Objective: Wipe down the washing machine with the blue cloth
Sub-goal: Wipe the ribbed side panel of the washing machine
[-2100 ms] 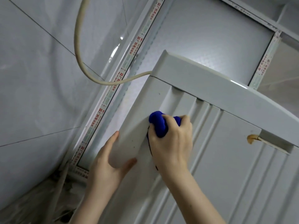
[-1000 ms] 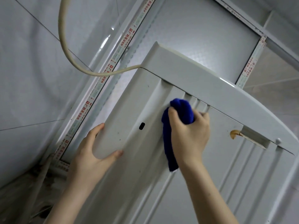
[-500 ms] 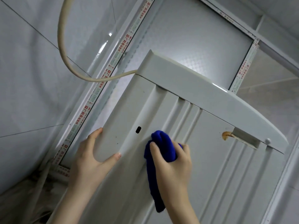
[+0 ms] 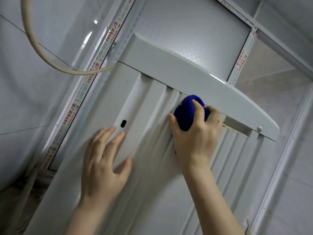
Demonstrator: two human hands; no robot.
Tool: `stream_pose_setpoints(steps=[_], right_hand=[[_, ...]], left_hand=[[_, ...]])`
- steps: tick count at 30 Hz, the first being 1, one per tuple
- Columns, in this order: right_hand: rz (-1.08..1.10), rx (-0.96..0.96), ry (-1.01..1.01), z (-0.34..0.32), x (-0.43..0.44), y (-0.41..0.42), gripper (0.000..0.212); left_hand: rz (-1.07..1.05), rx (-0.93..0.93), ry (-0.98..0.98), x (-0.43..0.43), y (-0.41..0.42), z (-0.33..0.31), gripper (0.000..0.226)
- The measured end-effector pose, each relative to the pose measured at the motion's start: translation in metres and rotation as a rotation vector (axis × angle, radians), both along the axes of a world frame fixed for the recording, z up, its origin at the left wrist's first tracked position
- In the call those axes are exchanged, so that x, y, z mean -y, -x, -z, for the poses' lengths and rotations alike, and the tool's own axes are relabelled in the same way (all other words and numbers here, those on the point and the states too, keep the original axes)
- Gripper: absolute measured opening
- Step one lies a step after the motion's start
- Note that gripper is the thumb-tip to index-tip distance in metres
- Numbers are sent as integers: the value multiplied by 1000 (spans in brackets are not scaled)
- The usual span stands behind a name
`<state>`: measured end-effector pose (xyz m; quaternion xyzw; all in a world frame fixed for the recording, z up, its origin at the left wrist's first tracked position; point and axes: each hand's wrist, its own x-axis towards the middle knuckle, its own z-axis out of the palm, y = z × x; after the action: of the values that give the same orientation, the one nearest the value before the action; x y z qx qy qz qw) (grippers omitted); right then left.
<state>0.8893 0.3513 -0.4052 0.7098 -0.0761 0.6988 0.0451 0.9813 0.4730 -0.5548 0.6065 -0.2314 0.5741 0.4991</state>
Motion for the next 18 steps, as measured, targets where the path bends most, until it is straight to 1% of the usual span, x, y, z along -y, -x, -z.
stream_pose_setpoints(steps=[1, 2, 4, 6, 9, 11, 14, 16, 18], right_hand=[[7, -24, -3, 15, 2, 0, 67], [-10, -47, 10, 32, 4, 3, 68], [-79, -76, 42, 65, 14, 12, 59], [-189, -65, 9, 84, 24, 23, 52], [-230, -32, -1, 66, 32, 27, 46], [-229, 17, -15, 27, 28, 20, 43], [-226, 100, -102, -25, 23, 6, 39], [-213, 123, -77, -20, 26, 4, 37], [-221, 104, -49, 23, 34, 14, 39]], left_hand=[[10, 20, -12, 4, 2, 0, 54], [18, 34, -24, 8, 4, -1, 54], [26, 57, -53, 15, 9, -3, 55], [43, 63, -78, 21, 11, -5, 56], [43, 55, -99, 24, 10, -2, 59], [37, 70, -97, 24, 7, -1, 58], [42, 96, -92, 24, 5, -3, 58], [39, 89, -87, 26, 7, -3, 57], [45, 78, -72, 27, 9, -2, 56]])
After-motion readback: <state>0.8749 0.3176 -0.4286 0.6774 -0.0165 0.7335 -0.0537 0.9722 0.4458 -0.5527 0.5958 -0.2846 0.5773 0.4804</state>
